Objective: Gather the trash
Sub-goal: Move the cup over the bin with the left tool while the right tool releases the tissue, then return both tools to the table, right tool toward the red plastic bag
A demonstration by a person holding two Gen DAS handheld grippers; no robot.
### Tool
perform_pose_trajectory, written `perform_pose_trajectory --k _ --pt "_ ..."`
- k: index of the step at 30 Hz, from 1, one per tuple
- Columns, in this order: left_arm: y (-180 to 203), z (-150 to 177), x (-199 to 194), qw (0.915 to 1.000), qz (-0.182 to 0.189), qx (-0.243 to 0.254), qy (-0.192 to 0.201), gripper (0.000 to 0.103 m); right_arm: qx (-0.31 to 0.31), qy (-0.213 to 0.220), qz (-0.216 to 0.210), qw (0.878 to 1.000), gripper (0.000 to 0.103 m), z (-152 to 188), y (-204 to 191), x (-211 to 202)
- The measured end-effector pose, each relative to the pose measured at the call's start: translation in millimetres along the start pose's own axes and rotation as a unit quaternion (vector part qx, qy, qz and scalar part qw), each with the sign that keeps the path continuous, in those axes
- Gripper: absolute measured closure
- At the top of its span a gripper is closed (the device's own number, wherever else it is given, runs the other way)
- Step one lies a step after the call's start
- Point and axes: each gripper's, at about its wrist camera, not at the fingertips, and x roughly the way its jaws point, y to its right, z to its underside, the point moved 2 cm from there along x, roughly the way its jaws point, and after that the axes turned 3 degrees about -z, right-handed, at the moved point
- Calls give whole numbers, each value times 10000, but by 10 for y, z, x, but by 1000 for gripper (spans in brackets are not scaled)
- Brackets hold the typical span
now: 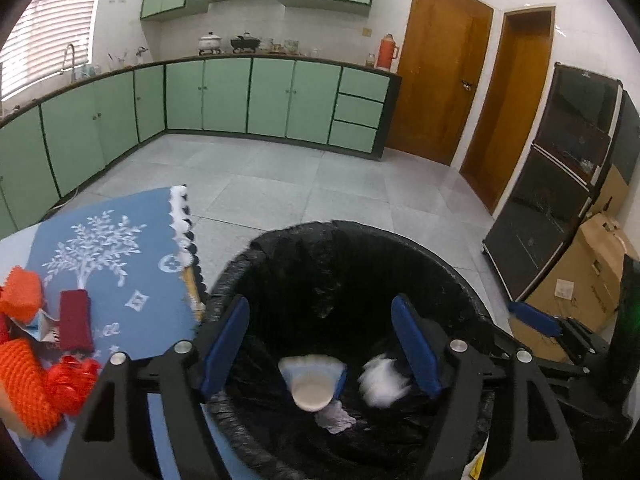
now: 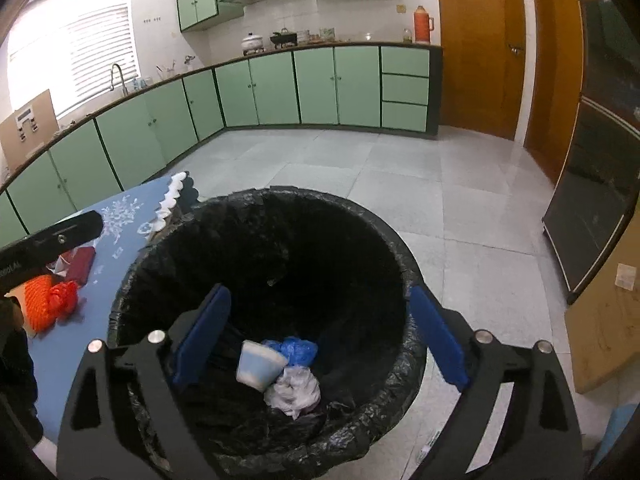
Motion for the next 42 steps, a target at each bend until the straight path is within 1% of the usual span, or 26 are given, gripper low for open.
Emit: perform_pose_trajectory --k 3,6,12,16,21,25,28,35,42 --pt "-163 -3 -150 9997 -190 -67 147 26 -37 34 -49 10000 11 -24 -101 -63" --pt "-365 27 -352 9985 -445 -131 284 24 -63 147 -203 9997 9 -92 -262 -146" --pt "-814 156 -811 9933 -1014 -264 479 22 -266 364 -707 9965 8 -196 -762 -261" --pt "-1113 312 -1098 9875 -1416 -410 562 22 -484 426 -1066 9922 8 -242 -1173 -267" --pt "-1534 517 -1412 9764 -1960 -671 614 22 -741 362 -1464 9858 8 -217 -1676 -206" --pt "-1867 683 -1593 9660 -2376 -806 618 22 -906 326 -1645 9817 8 -177 -1995 -143" --pt "-2048 813 -1645 9603 -2575 -914 560 22 -1015 259 -1749 9790 8 -121 -2217 -59" --pt "-2319 1020 -1624 9549 -2714 -1126 431 22 -1269 84 -1934 9729 8 0 -2663 168" --pt "-2496 1097 -1554 9525 -2742 -1267 399 22 -1467 -59 -2054 9676 9 77 -2981 421"
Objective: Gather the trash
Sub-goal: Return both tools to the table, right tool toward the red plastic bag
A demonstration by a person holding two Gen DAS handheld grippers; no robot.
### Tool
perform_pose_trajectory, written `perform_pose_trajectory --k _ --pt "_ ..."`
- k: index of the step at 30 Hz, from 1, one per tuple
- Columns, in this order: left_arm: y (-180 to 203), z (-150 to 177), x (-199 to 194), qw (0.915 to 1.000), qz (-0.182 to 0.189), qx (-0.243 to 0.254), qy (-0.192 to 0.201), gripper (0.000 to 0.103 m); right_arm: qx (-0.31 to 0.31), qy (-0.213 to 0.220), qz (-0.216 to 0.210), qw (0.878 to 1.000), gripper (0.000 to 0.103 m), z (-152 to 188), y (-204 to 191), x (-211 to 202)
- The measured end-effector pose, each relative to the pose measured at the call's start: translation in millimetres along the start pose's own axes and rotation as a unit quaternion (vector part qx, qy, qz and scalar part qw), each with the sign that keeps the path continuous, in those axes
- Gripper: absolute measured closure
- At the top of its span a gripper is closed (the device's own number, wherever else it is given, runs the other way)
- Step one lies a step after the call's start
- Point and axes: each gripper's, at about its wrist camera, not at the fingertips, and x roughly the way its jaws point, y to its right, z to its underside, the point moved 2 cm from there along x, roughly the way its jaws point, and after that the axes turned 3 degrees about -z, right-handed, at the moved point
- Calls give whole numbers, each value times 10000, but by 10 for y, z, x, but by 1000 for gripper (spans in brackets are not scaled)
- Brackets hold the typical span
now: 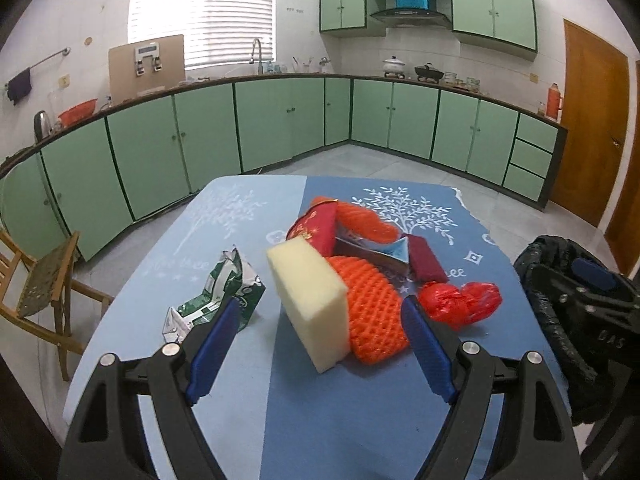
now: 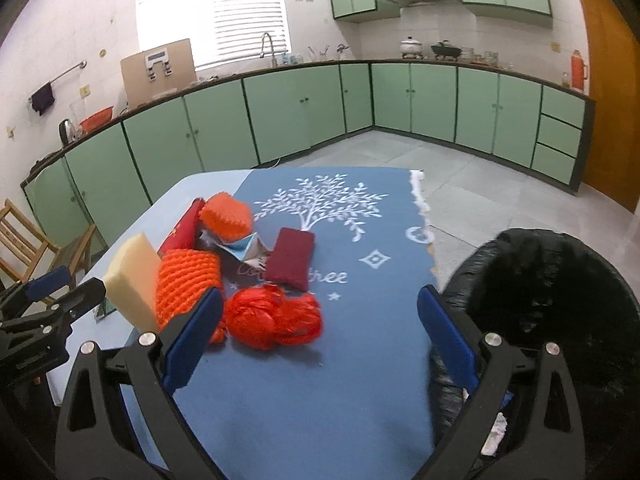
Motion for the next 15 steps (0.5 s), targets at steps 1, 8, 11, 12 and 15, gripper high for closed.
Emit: perform_pose_trajectory --k 1,8,11,12,15 --pt "-4 6 18 10000 2 -16 -6 22 -23 -33 -21 10000 9 2 -13 44" --pt "-73 55 131 9999 -6 -79 -72 22 -98 -258 -43 9996 9 59 -104 318" --pt "-85 99 175 9999 -20 -71 -122 22 -121 -296 -31 9995 9 72 -122 381" --pt "-87 110 187 9999 -7 -70 -137 22 -111 -320 -32 9994 9 74 -121 406" --pt "-76 134 220 9998 15 -54 -170 22 -83 -383 -51 9992 9 89 -127 484"
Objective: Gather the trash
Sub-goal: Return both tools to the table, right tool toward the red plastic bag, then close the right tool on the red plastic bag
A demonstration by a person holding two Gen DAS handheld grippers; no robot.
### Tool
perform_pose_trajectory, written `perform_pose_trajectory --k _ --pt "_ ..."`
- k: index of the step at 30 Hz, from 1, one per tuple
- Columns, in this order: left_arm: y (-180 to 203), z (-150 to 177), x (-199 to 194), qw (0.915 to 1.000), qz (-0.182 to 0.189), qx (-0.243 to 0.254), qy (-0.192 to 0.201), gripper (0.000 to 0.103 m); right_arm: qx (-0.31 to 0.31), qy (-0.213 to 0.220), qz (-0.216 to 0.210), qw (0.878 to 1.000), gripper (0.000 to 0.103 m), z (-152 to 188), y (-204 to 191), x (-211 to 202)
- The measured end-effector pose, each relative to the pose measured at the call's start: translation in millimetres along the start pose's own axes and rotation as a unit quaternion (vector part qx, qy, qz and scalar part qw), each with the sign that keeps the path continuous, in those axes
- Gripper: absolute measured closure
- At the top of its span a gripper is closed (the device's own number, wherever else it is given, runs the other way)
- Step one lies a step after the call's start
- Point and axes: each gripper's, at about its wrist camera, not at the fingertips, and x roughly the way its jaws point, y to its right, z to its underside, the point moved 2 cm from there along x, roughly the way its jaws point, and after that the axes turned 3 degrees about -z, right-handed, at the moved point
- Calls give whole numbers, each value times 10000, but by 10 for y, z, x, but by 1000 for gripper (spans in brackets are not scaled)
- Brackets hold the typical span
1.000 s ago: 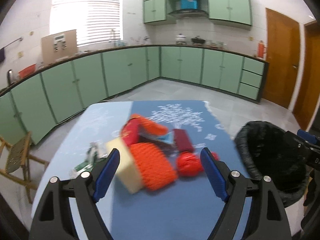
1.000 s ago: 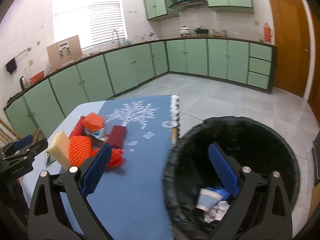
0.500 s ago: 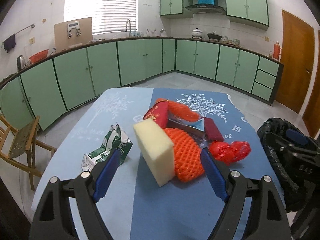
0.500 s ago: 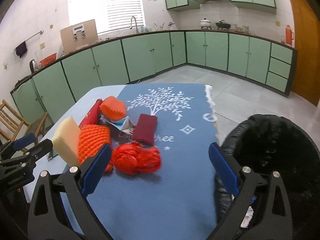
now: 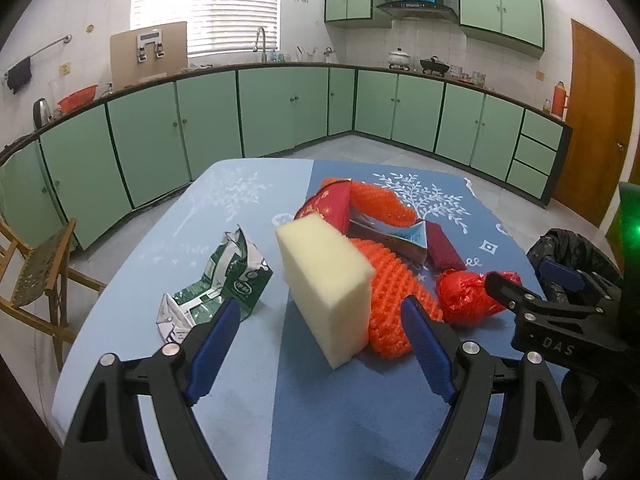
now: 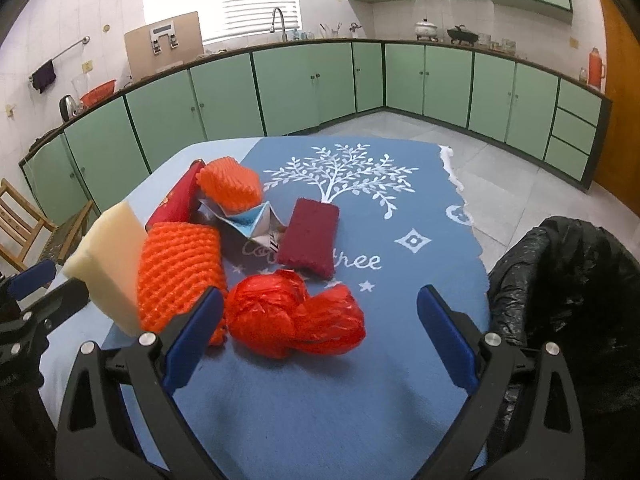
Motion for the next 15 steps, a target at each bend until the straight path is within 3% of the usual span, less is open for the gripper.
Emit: perform_pose_trajectory --k 5,9,15 --pt "4 22 46 10000 23 -25 -52 22 -30 -194 -134 9997 23 14 -37 134" --pt "-2 27 53 10000 20 -25 -58 22 -28 -279 -280 9992 28 56 -48 173" --pt "-14 46 103 9999 28 -46 -120 22 -72 -418 -661 9969 57 88 -102 185"
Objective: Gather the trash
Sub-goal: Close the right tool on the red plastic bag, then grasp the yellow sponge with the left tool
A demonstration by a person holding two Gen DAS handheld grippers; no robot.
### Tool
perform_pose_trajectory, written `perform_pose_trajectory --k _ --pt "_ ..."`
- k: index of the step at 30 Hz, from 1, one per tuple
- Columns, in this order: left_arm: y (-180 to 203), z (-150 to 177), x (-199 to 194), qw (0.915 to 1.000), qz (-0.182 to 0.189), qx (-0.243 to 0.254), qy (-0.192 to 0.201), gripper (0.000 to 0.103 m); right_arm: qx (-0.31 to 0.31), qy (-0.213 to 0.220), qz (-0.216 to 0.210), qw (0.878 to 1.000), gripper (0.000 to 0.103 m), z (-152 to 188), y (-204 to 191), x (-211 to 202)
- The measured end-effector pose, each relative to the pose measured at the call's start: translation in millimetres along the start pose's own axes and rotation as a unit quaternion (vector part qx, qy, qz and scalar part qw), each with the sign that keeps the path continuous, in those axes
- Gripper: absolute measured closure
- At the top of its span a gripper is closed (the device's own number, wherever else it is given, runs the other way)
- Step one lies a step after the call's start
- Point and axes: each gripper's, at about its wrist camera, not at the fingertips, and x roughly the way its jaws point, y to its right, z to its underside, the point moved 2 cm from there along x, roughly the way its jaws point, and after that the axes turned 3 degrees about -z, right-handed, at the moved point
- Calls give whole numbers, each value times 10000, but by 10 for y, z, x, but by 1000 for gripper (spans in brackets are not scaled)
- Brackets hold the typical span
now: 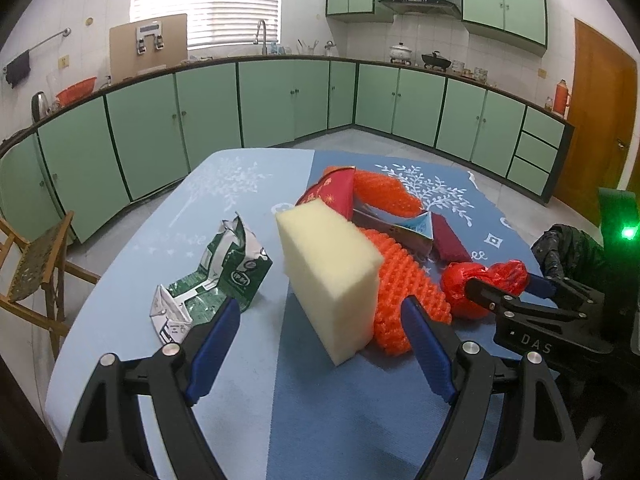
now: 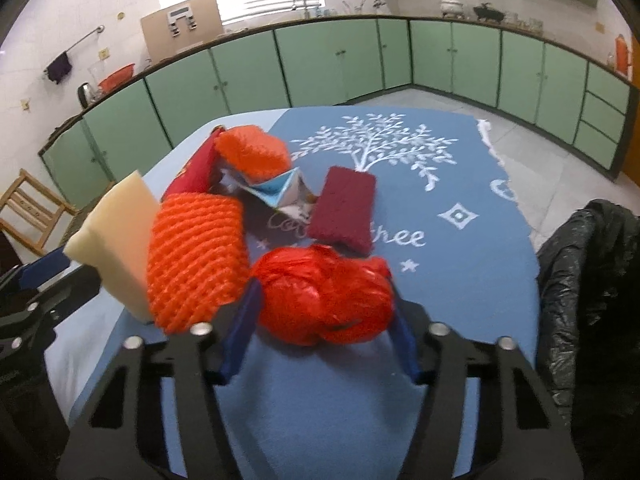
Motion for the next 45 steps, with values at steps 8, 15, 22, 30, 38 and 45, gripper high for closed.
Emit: perform_pose_trajectory --k 8,15,22,30,38,45 --pt "58 -14 7 10000 56 6 -4 22 -161 52 -177 9997 90 3 -66 -140" --pt "144 -59 28 10000 74 -22 6 22 -107 246 -135 9995 91 -45 7 -363" --pt "168 -128 97 10000 -19 -80 30 24 -179 325 -77 9993 91 -130 35 -476" --pt "169 -172 215 9997 -16 -208 -81 52 -305 327 -36 9990 91 -139 3 -541" --pt "64 -180 185 9994 -83 -345 -59 65 -373 426 -44 9984 91 -195 -49 -641" --pt "40 -238 26 9994 -119 -312 125 66 -418 556 -50 9976 91 -267 -106 -782"
